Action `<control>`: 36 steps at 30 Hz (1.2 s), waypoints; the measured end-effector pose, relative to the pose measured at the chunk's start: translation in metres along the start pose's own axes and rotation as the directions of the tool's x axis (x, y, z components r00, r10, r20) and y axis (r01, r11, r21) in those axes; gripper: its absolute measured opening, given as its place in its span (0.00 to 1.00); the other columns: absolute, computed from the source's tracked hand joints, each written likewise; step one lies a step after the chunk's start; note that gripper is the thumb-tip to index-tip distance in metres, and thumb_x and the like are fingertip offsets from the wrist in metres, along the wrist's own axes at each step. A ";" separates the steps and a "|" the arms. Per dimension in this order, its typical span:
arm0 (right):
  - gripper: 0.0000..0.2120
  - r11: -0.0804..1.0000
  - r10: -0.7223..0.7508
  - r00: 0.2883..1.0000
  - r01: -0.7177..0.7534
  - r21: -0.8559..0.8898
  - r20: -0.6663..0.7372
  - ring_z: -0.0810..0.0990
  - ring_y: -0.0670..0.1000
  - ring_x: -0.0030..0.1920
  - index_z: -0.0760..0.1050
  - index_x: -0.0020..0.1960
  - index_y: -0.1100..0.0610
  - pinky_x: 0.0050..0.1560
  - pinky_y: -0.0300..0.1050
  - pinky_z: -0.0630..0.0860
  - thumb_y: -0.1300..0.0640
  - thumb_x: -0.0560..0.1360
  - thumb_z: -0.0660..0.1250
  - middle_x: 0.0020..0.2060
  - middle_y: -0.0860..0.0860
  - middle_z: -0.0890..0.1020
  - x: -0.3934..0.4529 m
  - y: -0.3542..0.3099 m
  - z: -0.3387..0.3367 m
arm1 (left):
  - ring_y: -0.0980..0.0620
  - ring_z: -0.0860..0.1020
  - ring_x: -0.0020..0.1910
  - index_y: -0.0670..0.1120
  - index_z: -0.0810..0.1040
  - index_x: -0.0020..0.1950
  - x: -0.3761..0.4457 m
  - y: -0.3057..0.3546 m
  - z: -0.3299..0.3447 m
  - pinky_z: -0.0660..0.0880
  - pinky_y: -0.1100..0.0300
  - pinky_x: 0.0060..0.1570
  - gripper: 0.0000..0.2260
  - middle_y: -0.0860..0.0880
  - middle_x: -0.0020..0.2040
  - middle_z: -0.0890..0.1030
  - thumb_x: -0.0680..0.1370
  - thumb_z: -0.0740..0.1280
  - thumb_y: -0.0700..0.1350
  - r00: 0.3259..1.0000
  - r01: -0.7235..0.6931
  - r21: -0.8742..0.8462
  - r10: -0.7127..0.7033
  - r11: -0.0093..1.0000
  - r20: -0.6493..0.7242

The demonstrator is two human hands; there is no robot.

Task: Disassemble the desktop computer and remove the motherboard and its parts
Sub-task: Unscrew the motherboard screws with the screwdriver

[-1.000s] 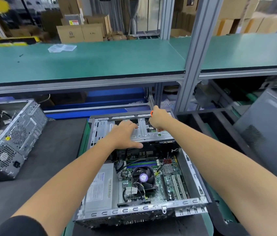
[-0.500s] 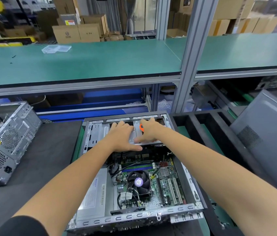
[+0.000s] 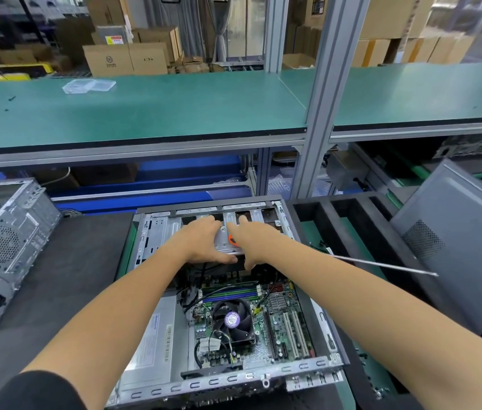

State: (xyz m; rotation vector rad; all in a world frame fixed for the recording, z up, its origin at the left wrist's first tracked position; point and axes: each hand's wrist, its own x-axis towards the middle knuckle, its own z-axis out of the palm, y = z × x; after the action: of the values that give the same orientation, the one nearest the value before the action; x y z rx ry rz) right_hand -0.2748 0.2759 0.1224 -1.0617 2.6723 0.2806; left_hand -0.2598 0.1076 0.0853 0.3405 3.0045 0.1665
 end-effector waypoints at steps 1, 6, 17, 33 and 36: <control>0.38 1.000 0.009 1.000 -0.009 -0.002 -0.017 0.79 0.59 0.49 0.61 0.65 0.58 0.37 0.48 0.70 0.56 0.64 0.79 0.59 0.58 0.69 0.001 -0.001 0.002 | 0.51 0.72 0.41 0.50 0.69 0.44 0.000 0.000 0.000 0.72 0.54 0.42 0.32 0.53 0.42 0.70 0.59 0.64 0.77 1.000 -0.001 -0.007 0.001 1.000 -0.007; 0.36 1.000 0.019 0.998 -0.019 0.003 -0.057 0.78 0.59 0.46 0.62 0.64 0.56 0.36 0.48 0.71 0.57 0.63 0.79 0.57 0.58 0.69 0.004 -0.003 0.009 | 0.52 0.71 0.40 0.51 0.68 0.44 0.000 -0.002 -0.001 0.67 0.57 0.38 0.30 0.55 0.41 0.69 0.59 0.65 0.75 0.999 -0.036 -0.007 0.036 0.999 -0.030; 0.31 0.997 0.070 0.993 -0.066 0.046 -0.094 0.79 0.60 0.48 0.62 0.63 0.57 0.37 0.48 0.70 0.54 0.67 0.75 0.56 0.61 0.72 0.013 -0.010 0.017 | 0.51 0.72 0.49 0.48 0.71 0.55 -0.007 -0.007 -0.003 0.68 0.57 0.46 0.35 0.53 0.49 0.72 0.63 0.65 0.75 0.997 -0.076 0.085 0.077 0.994 -0.013; 0.27 0.983 0.069 0.993 -0.052 0.174 -0.097 0.79 0.60 0.48 0.64 0.63 0.50 0.39 0.48 0.73 0.52 0.68 0.72 0.61 0.59 0.72 0.022 -0.003 0.020 | 0.54 0.71 0.39 0.53 0.69 0.46 0.003 -0.013 -0.012 0.64 0.59 0.38 0.29 0.56 0.41 0.72 0.59 0.66 0.74 0.993 -0.117 0.057 0.116 0.991 0.023; 0.29 0.985 0.043 0.995 -0.027 0.170 -0.092 0.79 0.60 0.50 0.63 0.66 0.49 0.39 0.47 0.72 0.54 0.68 0.71 0.65 0.61 0.71 0.028 -0.005 0.017 | 0.54 0.71 0.38 0.53 0.69 0.46 -0.001 -0.019 -0.011 0.64 0.59 0.37 0.28 0.56 0.40 0.71 0.59 0.66 0.73 0.995 -0.096 0.071 0.095 0.993 0.011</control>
State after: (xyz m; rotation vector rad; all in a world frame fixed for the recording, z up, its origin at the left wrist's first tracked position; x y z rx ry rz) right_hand -0.2881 0.2584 0.0974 -1.0011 2.7427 0.0088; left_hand -0.2646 0.0877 0.0943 0.4910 2.9932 0.0664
